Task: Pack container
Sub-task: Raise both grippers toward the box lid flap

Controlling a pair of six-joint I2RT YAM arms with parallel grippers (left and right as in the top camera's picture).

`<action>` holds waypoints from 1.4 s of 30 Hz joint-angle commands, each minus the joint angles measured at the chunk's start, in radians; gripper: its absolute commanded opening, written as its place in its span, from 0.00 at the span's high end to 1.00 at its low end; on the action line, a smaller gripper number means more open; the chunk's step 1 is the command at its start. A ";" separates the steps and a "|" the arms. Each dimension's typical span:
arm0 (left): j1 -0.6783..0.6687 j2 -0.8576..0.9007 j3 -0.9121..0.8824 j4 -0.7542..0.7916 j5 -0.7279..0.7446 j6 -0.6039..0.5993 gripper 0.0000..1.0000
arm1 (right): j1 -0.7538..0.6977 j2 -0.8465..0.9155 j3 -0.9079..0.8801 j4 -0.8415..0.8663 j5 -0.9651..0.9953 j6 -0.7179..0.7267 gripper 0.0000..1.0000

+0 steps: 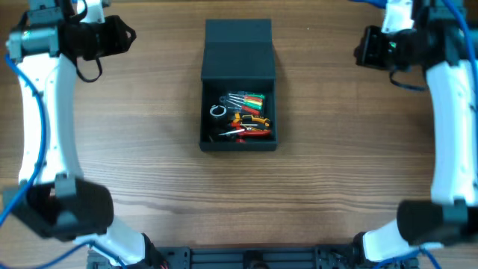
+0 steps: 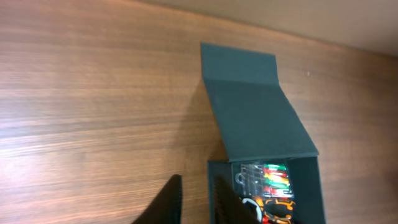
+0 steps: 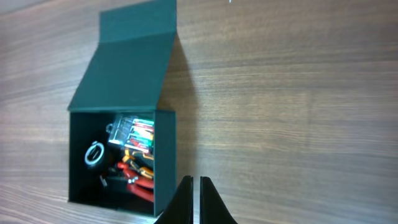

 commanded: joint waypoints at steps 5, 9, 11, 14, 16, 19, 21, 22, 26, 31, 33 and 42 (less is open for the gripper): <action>-0.029 0.224 -0.003 0.030 0.191 -0.003 0.90 | 0.019 0.251 -0.007 0.097 -0.108 -0.033 0.96; -0.058 0.306 -0.003 0.053 0.233 0.024 0.92 | 0.021 0.349 -0.007 0.129 -0.192 -0.083 0.96; -0.074 0.343 -0.003 0.077 0.257 0.031 0.92 | 0.021 0.392 -0.007 0.143 -0.196 -0.087 0.96; -0.095 0.390 -0.003 0.115 0.286 0.032 0.92 | 0.021 0.438 -0.007 0.171 -0.209 -0.119 0.96; -0.109 0.422 -0.003 0.153 0.320 0.042 0.92 | 0.021 0.460 -0.007 0.187 -0.222 -0.135 0.96; -0.119 0.461 -0.003 0.198 0.340 0.042 0.92 | 0.021 0.486 -0.007 0.204 -0.223 -0.135 0.95; -0.122 0.482 -0.003 0.211 0.340 0.038 0.92 | 0.023 0.504 -0.007 0.213 -0.227 -0.135 0.95; -0.122 0.490 -0.003 0.213 0.340 0.038 0.92 | 0.024 0.508 -0.007 0.216 -0.238 -0.135 0.95; -0.122 0.531 -0.003 0.230 0.340 0.038 0.92 | 0.028 0.555 -0.007 0.235 -0.249 -0.132 0.96; -0.122 0.564 -0.003 0.293 0.397 0.033 0.92 | 0.029 0.605 -0.007 0.274 -0.319 -0.132 0.95; -0.122 0.575 -0.003 0.333 0.401 0.002 0.92 | 0.029 0.619 -0.007 0.299 -0.354 -0.130 0.95; -0.122 0.617 -0.003 0.383 0.422 -0.041 0.92 | 0.033 0.640 -0.007 0.396 -0.459 -0.096 0.94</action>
